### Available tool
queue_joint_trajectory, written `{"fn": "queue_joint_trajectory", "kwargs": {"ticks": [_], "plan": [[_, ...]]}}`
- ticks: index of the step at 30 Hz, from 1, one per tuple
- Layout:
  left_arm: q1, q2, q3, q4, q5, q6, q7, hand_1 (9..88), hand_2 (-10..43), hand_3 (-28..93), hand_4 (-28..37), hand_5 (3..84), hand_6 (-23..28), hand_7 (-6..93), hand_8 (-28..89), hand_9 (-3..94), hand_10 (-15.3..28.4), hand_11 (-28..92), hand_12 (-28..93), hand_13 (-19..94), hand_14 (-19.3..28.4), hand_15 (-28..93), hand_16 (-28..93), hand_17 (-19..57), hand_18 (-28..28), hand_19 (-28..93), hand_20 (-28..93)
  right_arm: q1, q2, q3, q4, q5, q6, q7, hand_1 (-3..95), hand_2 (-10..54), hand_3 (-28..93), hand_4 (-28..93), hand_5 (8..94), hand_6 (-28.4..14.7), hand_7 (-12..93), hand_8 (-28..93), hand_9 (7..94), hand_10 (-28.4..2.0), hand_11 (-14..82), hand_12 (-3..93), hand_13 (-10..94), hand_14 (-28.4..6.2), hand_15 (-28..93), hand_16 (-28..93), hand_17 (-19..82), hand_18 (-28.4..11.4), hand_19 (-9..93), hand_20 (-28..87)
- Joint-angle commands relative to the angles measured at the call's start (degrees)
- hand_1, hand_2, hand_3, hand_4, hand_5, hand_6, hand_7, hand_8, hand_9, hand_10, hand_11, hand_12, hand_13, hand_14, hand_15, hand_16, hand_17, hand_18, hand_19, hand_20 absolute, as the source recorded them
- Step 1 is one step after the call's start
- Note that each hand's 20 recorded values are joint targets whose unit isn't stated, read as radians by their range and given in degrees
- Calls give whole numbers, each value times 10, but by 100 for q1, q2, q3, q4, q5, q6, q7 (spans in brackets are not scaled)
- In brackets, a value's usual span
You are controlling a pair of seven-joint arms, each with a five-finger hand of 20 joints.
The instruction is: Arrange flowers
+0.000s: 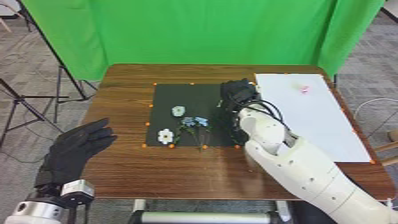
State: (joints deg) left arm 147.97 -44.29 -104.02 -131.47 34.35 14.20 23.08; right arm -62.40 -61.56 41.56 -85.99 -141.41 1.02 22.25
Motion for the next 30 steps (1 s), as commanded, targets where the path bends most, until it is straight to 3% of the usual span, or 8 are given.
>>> {"fn": "queue_joint_trajectory", "kwargs": {"ticks": [1,5,10,13,17,22,29,30], "plan": [[80,9,-15,-8,-1,-49,-22,262,56,824,-146,450,137,132,-82,389,219,346,94,289,284,569,-117,-93,218,571,159,-119,34,79,-239,33,-307,-24,484,-94,801,-283,755,13,307,-5,860,-65,236,392,607,-60,680,351,140,-216,724,316],[105,-14,-20,-11,-5,-29,-32,262,56,823,-146,450,137,133,-82,389,220,346,93,289,284,570,-117,-93,219,571,159,-172,24,170,-354,237,-531,84,440,-95,822,-283,717,6,316,-24,809,-67,227,405,556,-86,704,322,85,-236,685,331],[170,44,-21,-12,-77,32,36,262,56,823,-146,451,136,132,-82,388,219,348,94,289,284,569,-117,-92,219,571,159,-201,-14,219,-459,202,-773,74,366,-95,869,-283,668,-6,277,-56,709,-102,376,312,508,-125,754,244,47,-258,661,345],[138,62,-4,-5,-84,22,31,262,56,824,-146,450,137,132,-82,389,220,348,93,289,284,569,-117,-92,218,571,159,-184,-26,211,-505,160,-923,120,331,-95,890,-283,655,-11,273,-146,669,-119,434,270,490,-140,762,233,35,-267,654,348],[161,66,-7,-10,-88,39,37,262,56,824,-145,450,137,132,-82,389,220,347,93,289,284,569,-118,-92,218,571,159,-187,-29,235,-616,223,-1092,148,296,-85,897,-280,636,-24,267,-146,631,-136,472,242,471,-157,772,223,18,-276,648,349],[173,-30,-29,-21,-44,10,-58,263,56,823,-145,450,137,132,-82,389,220,347,92,289,284,569,-118,-92,218,571,158,-206,-4,256,-842,298,-1381,169,248,-65,887,-264,592,-59,275,-132,558,-172,583,267,434,-189,814,229,0,-283,630,357],[187,-174,-26,-39,38,-40,-150,263,56,823,-144,450,137,133,-82,389,220,347,92,289,284,570,-118,-92,218,572,159,-183,1,342,-1070,442,-1907,200,212,-49,904,-261,560,-82,284,-125,506,-206,594,269,382,-224,831,217,-21,-284,612,373],[223,-120,-13,-42,-6,-6,-90,263,56,823,-144,450,137,133,-82,389,220,347,92,289,284,570,-118,-92,218,572,159,-165,47,324,-1119,459,-1924,212,204,-44,909,-259,550,-89,286,-122,490,-215,593,269,365,-232,831,214,-27,-284,608,375]]}}
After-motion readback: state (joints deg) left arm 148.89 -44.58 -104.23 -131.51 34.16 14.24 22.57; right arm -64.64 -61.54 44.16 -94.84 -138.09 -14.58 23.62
